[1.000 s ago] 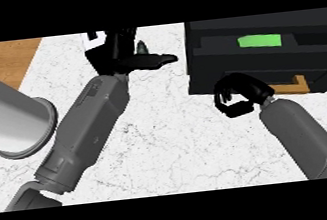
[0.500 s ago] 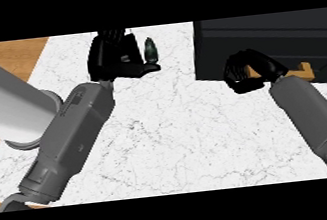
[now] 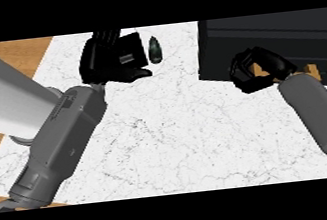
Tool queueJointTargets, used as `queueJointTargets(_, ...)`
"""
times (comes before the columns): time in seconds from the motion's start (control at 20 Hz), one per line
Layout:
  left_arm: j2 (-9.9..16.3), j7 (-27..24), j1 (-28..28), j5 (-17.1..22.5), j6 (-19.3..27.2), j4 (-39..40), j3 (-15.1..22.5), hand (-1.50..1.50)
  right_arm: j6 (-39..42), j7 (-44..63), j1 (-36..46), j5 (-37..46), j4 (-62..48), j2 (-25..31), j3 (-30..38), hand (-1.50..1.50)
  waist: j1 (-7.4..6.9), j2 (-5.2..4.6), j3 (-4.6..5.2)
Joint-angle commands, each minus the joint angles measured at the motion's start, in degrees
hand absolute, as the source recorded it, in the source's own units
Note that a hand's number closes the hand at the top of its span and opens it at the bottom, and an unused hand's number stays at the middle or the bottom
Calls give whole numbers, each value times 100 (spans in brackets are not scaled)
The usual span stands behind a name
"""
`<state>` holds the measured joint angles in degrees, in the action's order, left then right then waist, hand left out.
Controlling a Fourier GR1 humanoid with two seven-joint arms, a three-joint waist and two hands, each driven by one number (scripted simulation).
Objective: Pick up the cup, place it into the drawer and close the drawer
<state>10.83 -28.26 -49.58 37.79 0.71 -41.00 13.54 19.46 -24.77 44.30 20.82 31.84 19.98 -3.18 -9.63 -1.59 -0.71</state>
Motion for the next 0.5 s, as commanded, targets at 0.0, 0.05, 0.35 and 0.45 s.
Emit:
queueJointTargets(0.0,87,87,45,66,-147,-110,-24,-150,-561,450,998,23,-211,656,467,150,-241,-97,51)
queueJointTargets(0.05,-58,2,157,28,-96,-89,40,-150,-490,470,1036,-62,-168,673,528,150,-222,-111,53)
queueJointTargets(0.35,17,51,199,85,-275,-217,29,-150,-222,510,905,-229,-21,776,590,150,-320,-134,55)
queueJointTargets(0.45,-10,37,256,77,-247,-229,42,-150,-129,501,909,-286,65,834,618,150,-315,-117,55)
